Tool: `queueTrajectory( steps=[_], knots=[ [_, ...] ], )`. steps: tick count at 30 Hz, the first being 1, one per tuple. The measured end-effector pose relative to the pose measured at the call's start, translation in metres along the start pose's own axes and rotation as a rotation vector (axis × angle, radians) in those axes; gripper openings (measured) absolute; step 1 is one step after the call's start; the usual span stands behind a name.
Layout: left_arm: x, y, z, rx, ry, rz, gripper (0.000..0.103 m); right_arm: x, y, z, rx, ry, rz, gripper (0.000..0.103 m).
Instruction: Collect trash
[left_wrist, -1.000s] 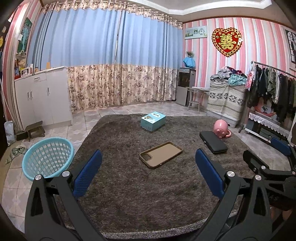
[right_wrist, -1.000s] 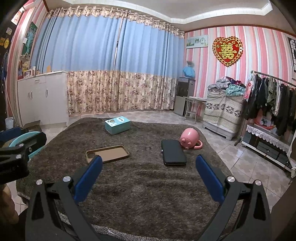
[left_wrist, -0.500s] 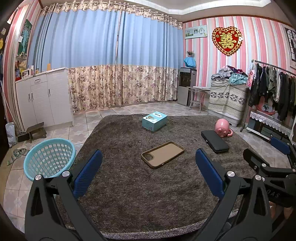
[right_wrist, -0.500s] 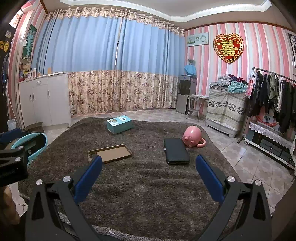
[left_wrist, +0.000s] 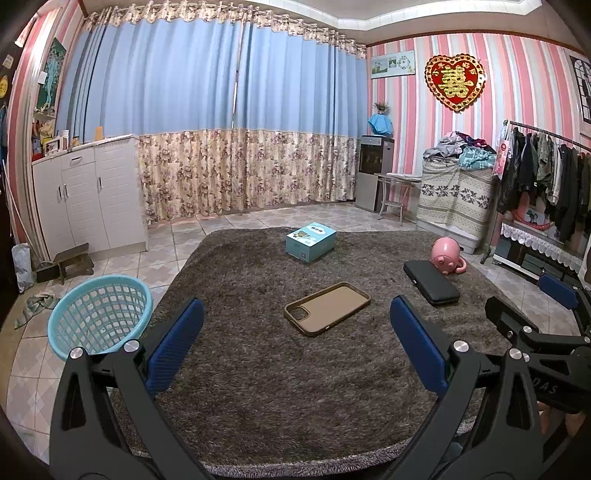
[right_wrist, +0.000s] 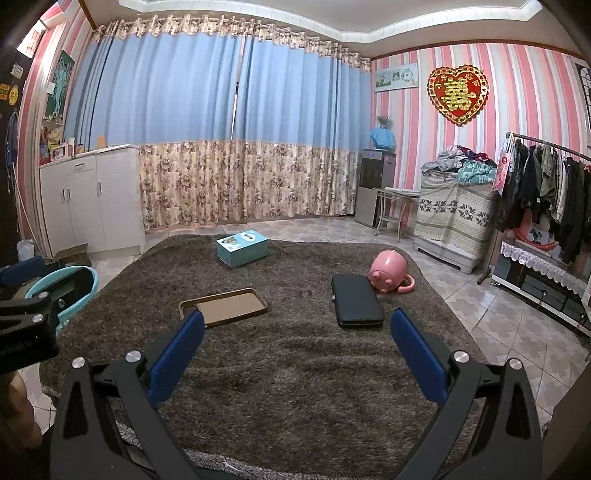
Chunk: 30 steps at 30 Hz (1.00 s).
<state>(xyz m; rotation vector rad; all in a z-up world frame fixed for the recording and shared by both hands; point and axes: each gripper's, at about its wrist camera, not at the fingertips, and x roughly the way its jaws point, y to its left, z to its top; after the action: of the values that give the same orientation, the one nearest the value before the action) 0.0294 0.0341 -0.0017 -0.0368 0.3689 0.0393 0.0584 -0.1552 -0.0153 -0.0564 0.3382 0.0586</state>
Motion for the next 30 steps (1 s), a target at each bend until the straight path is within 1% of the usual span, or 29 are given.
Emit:
queueTrajectory(
  steps=[30],
  knots=[
    [0.0023, 0.0009, -0.0017, 0.0, -0.005, 0.011, 0.098, 0.0032, -0.001, -0.0004, 0.003, 0.0, -0.002, 0.098]
  ],
)
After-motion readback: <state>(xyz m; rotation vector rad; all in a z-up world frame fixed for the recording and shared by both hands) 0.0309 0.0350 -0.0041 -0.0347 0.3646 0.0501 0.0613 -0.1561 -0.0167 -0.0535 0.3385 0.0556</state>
